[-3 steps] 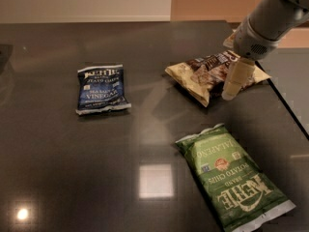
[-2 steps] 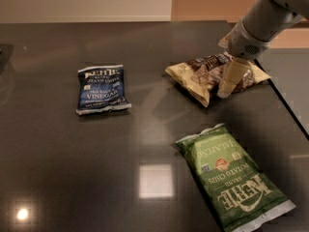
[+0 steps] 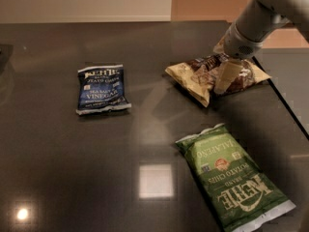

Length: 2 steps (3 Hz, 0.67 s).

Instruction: Move brown chip bag near green jalapeno chip bag

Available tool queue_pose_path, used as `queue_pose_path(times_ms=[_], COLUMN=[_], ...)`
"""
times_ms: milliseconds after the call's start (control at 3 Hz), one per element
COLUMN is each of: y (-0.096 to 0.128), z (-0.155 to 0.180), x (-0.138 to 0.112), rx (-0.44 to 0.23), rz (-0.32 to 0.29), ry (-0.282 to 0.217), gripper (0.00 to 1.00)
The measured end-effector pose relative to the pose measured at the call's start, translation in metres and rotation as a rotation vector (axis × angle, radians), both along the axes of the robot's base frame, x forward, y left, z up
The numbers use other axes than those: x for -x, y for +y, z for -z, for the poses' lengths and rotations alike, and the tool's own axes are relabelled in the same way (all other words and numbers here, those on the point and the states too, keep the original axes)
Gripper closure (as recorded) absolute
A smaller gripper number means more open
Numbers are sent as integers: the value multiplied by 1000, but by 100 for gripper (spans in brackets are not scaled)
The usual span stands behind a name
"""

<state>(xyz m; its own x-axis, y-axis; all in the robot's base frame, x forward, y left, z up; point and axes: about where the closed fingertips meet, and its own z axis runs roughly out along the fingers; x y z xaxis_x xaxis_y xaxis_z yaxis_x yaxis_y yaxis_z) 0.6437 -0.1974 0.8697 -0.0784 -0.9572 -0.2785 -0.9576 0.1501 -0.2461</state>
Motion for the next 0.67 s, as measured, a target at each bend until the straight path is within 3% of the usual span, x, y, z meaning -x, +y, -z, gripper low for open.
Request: queue_pose_path(times_ms=[667], y=[-7], z=[-1], x=[0], rx=[67], rz=[-25], ry=[5], gripper=[64])
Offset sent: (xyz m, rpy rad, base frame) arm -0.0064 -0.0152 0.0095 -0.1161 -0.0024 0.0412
